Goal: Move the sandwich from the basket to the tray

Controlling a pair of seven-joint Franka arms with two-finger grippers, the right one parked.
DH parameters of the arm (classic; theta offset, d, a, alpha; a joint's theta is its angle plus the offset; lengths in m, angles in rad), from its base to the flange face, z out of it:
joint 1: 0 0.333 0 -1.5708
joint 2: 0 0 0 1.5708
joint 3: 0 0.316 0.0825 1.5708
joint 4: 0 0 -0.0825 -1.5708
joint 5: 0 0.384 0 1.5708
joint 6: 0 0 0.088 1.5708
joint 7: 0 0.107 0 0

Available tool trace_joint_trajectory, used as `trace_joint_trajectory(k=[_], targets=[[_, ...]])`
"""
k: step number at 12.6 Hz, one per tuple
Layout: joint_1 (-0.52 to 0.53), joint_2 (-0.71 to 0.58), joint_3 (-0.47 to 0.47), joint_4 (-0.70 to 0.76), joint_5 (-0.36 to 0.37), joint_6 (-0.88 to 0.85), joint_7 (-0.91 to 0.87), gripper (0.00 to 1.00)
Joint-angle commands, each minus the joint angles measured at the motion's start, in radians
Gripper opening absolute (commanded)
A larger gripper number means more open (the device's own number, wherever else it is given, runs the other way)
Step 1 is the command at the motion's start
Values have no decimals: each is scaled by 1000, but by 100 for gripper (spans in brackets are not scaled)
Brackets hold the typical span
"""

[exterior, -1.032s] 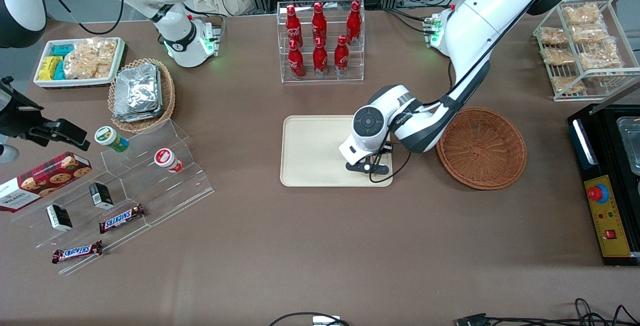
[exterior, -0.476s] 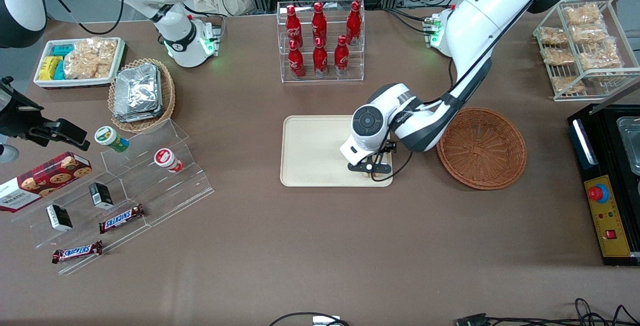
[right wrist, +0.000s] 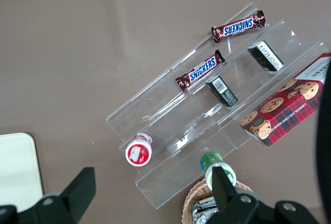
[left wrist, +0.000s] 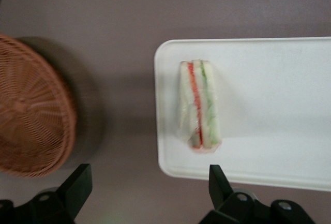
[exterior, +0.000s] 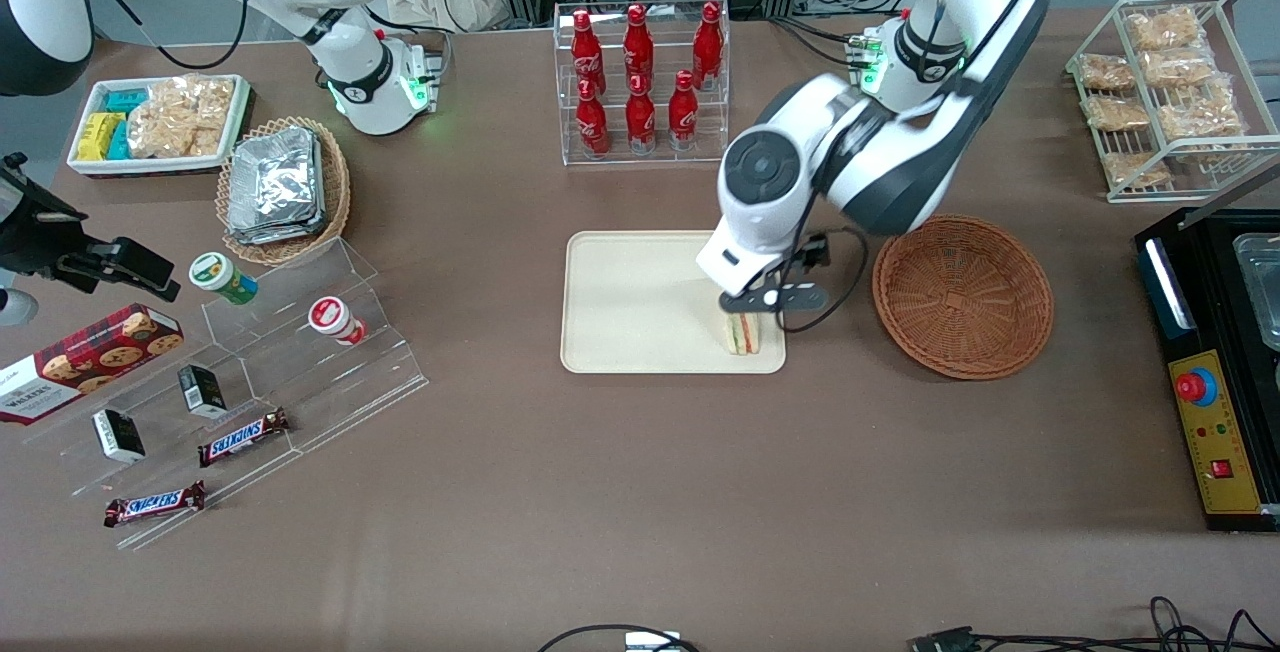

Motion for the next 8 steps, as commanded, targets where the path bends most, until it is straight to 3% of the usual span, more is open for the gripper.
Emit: trace_joint_trajectory(k=[1,3,8], targets=[[3,-161,135,-11,-132,-97,179,100],[2,-262,253,-27,-184,-177,281,100],[2,-417,441,-93,-192,-197,342,100]])
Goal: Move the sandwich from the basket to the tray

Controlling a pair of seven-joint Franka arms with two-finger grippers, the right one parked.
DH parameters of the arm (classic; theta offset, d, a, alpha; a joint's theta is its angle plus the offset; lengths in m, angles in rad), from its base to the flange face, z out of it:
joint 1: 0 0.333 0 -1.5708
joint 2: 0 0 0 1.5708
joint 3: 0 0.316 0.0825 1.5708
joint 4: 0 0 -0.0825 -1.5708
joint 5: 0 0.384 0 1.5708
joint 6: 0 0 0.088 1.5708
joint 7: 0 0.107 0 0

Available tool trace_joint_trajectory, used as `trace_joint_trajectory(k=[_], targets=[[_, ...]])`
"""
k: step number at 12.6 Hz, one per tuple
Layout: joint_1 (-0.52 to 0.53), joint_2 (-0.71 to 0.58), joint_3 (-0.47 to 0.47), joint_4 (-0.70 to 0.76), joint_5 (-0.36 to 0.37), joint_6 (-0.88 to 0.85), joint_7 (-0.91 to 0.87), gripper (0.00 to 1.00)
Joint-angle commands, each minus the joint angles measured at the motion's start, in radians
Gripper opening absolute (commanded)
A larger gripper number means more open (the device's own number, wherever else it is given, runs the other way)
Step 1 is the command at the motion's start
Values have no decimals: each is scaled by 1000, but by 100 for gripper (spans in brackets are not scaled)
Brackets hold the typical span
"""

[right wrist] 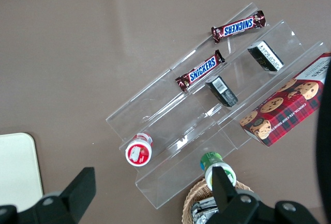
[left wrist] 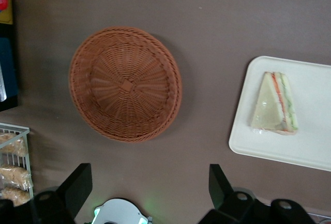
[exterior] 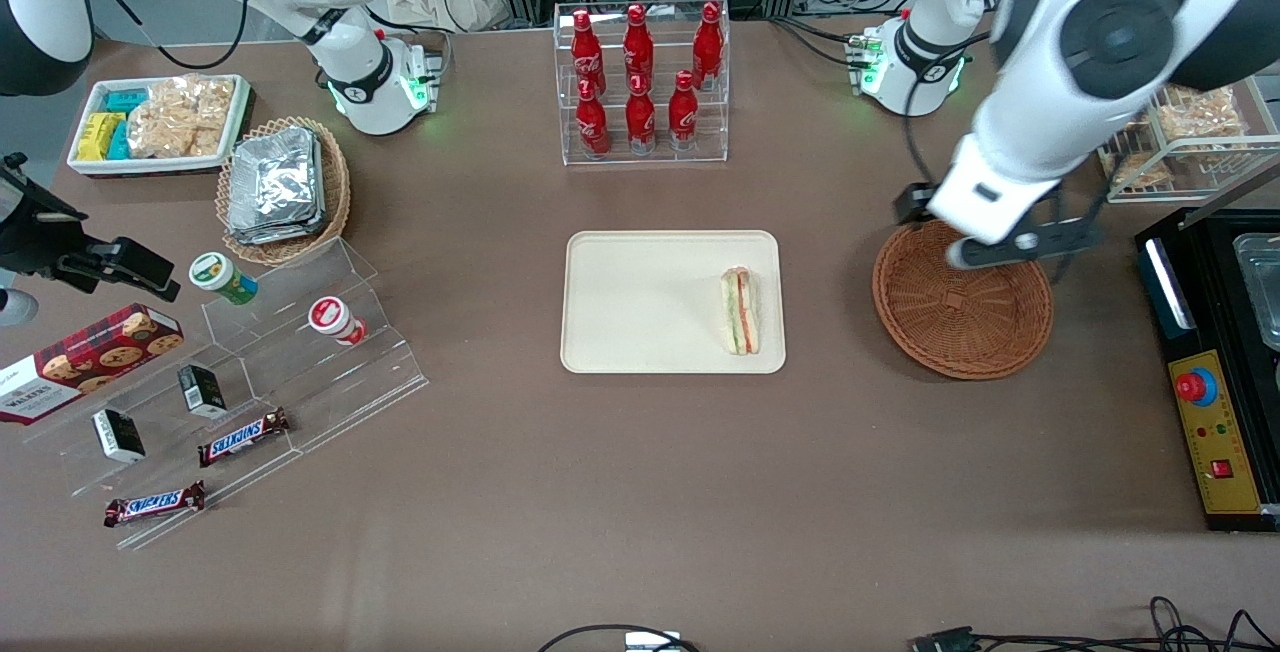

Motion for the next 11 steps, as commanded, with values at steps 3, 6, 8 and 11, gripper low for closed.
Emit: trace_joint_trajectory(k=[3,6,8,11], targets=[[-9,-100,150,-62,-51,6,161,100],[-12,-136,222,-82,-53,-5,263,100],[-8,-146,229,-76,-48,-15,277,100],[-12,-139,267,-68,-36,-15,297,100]])
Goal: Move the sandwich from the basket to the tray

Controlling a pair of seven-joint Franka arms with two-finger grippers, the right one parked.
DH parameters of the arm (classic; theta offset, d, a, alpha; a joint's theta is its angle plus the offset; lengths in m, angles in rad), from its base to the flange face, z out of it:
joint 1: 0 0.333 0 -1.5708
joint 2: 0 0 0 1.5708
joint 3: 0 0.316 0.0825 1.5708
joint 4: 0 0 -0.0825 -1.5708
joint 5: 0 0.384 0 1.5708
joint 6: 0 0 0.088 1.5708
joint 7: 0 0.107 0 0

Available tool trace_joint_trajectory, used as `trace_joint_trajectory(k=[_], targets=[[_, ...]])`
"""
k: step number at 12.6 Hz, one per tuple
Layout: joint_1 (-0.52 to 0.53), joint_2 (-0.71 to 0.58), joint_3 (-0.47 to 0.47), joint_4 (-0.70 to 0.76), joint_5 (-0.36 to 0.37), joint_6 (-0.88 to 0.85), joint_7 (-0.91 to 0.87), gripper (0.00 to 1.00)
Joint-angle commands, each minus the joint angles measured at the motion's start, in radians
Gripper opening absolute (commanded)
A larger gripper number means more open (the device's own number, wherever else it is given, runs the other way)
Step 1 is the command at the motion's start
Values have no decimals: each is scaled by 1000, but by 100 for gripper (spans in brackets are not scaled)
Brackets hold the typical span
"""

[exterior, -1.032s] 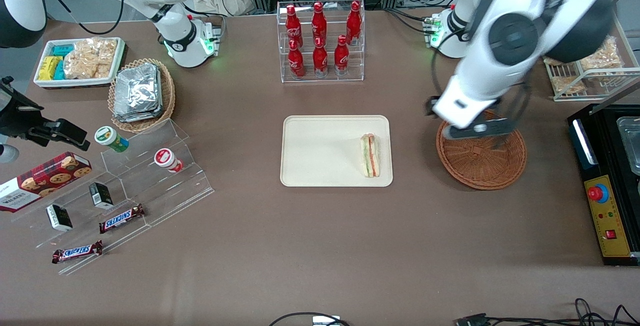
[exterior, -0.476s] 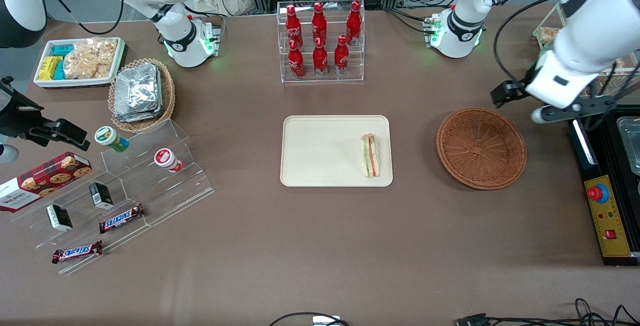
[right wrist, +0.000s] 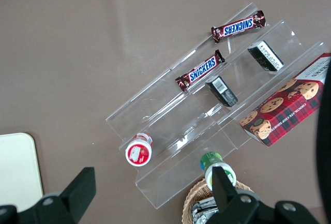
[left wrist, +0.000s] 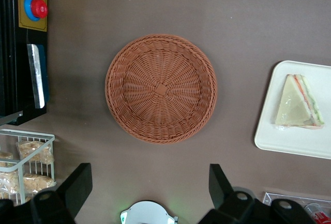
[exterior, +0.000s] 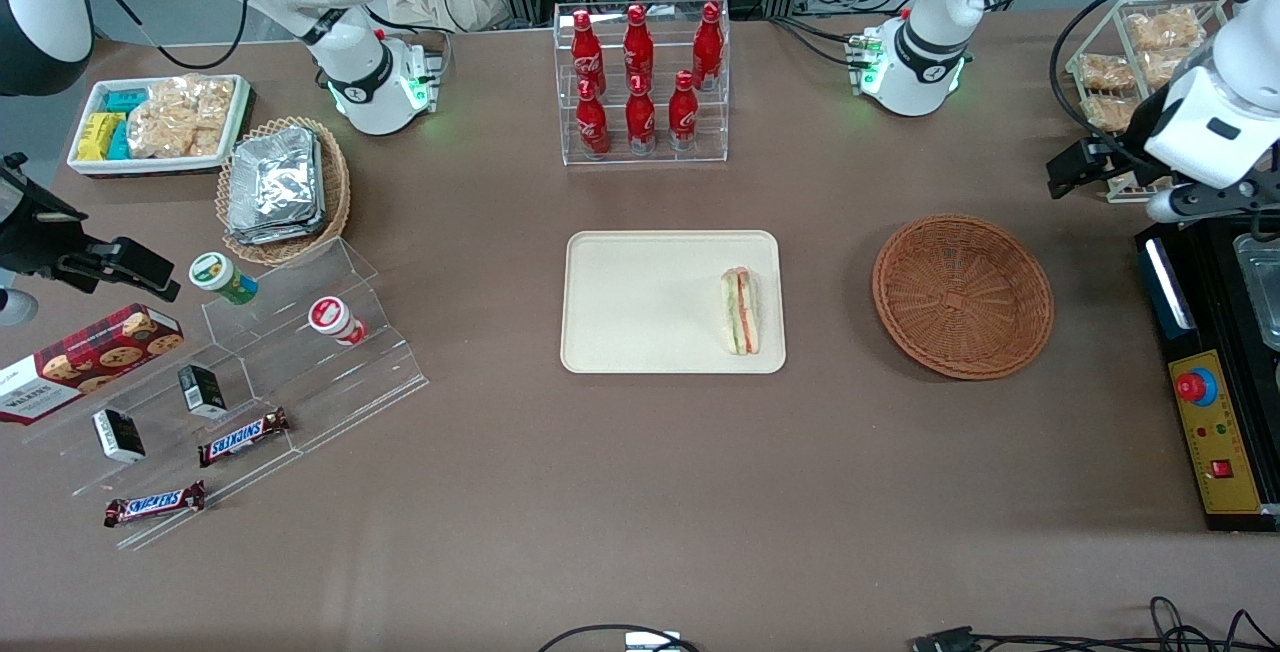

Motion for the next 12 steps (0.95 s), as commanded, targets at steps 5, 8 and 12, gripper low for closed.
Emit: trace_joint_trajectory(k=[5,8,12], targets=[[-7,-14,22,-8,1,-10,45,100],[-7,-15,22,-7,1,-11,45,100],[-7,-14,22,-2,3,-13,47,100]])
